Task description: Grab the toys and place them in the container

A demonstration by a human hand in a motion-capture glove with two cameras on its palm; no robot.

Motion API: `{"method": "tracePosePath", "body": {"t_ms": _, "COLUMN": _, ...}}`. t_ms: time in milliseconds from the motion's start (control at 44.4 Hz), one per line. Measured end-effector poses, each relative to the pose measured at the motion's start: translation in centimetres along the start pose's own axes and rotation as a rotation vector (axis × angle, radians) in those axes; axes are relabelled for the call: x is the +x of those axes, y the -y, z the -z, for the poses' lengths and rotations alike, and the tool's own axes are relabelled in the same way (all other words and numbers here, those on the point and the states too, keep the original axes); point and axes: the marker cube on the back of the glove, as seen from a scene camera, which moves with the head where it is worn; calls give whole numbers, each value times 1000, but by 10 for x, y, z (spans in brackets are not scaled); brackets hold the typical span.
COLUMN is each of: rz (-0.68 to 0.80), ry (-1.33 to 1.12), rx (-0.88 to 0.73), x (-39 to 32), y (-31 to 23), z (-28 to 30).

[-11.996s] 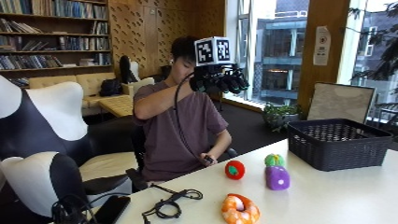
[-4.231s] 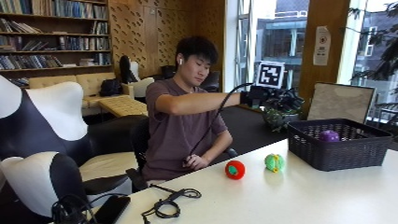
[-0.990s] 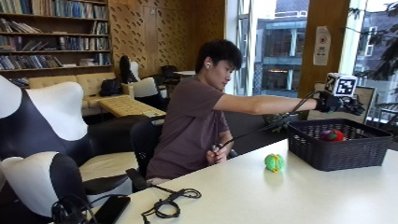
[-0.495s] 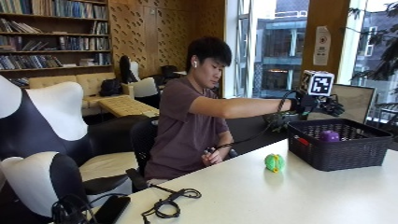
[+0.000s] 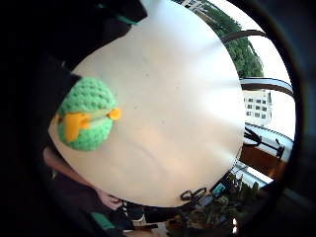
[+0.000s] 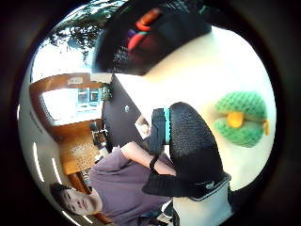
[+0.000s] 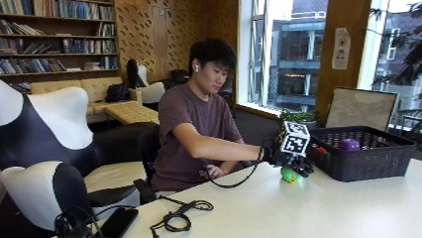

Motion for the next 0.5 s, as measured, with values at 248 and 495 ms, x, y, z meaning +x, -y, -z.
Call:
{"method": "tracePosePath", "body": {"t_ms": 248, "rz": -10, "ry": -374, "rx": 340, "x": 16, "y": 6, "z": -42}}
{"method": "tracePosePath", "body": {"t_ms": 495, "rz": -70, "ry": -454, "rx": 510, "x": 22, "y": 35, "z": -35}}
